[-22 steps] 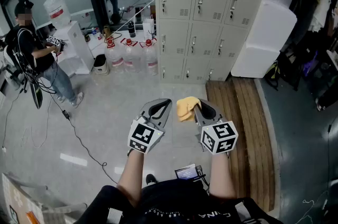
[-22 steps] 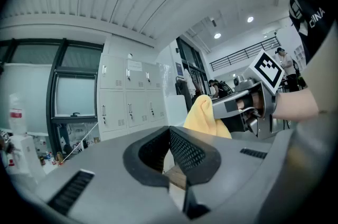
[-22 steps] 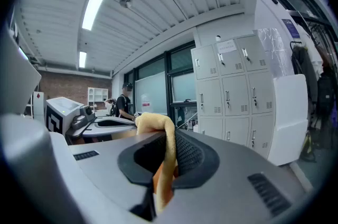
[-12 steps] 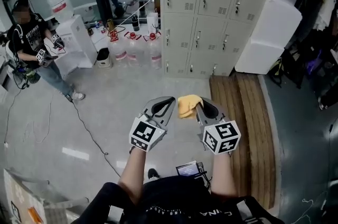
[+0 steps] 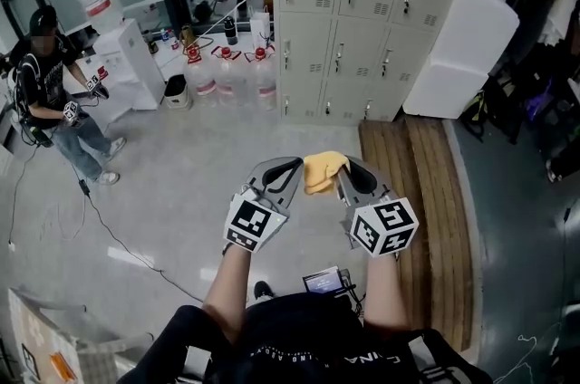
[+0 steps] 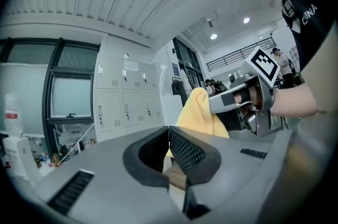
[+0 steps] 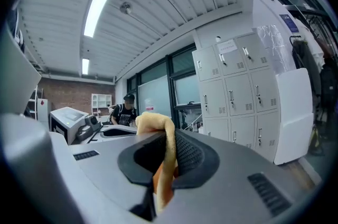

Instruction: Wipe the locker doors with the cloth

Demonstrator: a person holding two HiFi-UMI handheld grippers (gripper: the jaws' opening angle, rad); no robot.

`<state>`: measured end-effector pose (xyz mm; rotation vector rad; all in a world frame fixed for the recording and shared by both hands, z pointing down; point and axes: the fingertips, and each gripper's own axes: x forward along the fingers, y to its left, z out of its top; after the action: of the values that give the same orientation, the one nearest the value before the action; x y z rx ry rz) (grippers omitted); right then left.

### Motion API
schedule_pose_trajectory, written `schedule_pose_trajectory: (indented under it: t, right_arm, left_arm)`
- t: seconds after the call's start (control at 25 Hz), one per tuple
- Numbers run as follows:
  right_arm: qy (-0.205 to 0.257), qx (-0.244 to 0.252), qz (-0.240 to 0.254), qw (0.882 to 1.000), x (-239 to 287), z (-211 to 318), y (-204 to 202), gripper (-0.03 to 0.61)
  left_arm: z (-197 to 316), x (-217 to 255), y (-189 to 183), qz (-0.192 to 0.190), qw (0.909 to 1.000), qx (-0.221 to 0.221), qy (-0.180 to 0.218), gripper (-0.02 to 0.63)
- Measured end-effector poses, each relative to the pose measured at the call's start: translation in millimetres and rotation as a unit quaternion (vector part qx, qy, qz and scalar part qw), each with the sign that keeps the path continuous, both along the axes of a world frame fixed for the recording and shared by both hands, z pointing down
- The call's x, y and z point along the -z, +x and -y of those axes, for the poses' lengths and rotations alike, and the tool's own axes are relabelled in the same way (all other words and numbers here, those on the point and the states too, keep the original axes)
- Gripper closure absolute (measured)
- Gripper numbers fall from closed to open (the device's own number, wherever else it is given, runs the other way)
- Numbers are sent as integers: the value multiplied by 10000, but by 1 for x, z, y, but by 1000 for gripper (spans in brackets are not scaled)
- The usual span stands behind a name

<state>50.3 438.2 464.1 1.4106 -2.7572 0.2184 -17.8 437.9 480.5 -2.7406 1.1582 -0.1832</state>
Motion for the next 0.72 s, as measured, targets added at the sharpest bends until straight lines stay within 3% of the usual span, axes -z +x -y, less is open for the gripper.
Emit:
schedule_pose_trajectory:
  t: [0.28,0.72]
  right_arm:
    - [5,6,32,10000,-1,1,4,528]
    - [-23,17,139,9999,-2,1,11,528]
  left_arm:
    - [2,3,1,-384,9992,0,-101,592]
    - [-1,-3,12,-56,10000,-67,-32,592]
